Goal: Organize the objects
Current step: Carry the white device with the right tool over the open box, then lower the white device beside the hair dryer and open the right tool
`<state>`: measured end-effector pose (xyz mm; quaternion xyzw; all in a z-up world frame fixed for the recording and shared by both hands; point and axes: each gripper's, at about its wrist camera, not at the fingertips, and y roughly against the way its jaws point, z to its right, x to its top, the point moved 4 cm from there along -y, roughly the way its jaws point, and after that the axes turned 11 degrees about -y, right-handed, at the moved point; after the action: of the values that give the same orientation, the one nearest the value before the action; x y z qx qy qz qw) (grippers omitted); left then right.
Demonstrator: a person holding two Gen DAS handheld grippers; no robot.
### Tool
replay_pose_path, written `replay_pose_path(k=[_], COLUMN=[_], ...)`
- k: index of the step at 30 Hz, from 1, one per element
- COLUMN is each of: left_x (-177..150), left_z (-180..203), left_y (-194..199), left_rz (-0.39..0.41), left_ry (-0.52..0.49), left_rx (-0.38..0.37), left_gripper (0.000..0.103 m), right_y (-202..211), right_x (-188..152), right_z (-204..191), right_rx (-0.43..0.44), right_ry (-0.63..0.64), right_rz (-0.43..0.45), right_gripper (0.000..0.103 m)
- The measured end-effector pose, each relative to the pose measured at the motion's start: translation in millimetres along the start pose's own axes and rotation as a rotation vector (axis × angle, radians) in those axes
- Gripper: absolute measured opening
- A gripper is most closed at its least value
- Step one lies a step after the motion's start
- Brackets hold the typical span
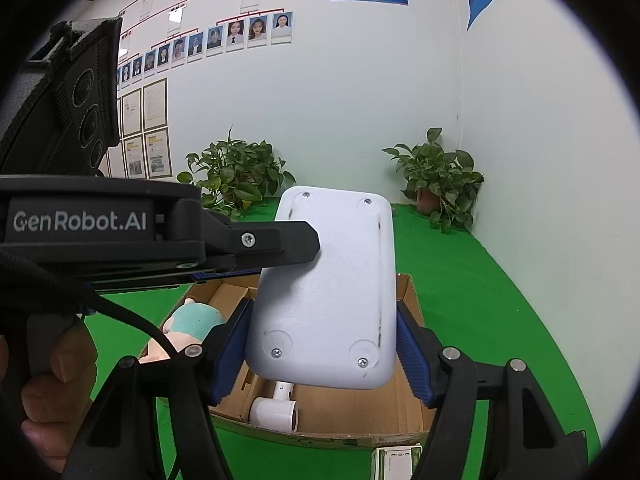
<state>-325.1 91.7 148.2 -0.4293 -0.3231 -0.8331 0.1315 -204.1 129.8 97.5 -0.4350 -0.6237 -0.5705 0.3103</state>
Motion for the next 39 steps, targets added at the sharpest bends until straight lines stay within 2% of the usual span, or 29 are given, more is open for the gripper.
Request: replay_pose_path(k=[9,17,21,30,32,39], left_x=[1,-17,-38,-112,-124,-154], left_z=[-26,-62,-85,-137,-143,-162], left_y=[-32,-74,-102,-154,-160,-173], left_rz=[-0.042,-0.122,-0.191,-0.378,-0.402,-0.47], left_ry=[0.022,0.069,0.103,0.2,0.216,0.284], left_rx=[0.018,0.054,0.075,0.143,0.151,0.163], left_gripper=[0.02,0.02,0.02,0.02,0.02,0.021], right_y=[-18,-64,-88,-140,-148,-152], right_x=[-2,-13,-30,-91,-103,-132], right_z=[2,21,33,52,54,53], right_rx=[0.008,0.037,0.053,0.122,0.134,0.147], right_ry=[-0.017,-0.041,-0.062,-0.137,-0.149,-0.158], right_rz=[-0.046,-0.163,-0.242,-0.489,-0.548,-0.67], right_gripper=[0.067,0.067,0.067,0.067,0.067,0.067])
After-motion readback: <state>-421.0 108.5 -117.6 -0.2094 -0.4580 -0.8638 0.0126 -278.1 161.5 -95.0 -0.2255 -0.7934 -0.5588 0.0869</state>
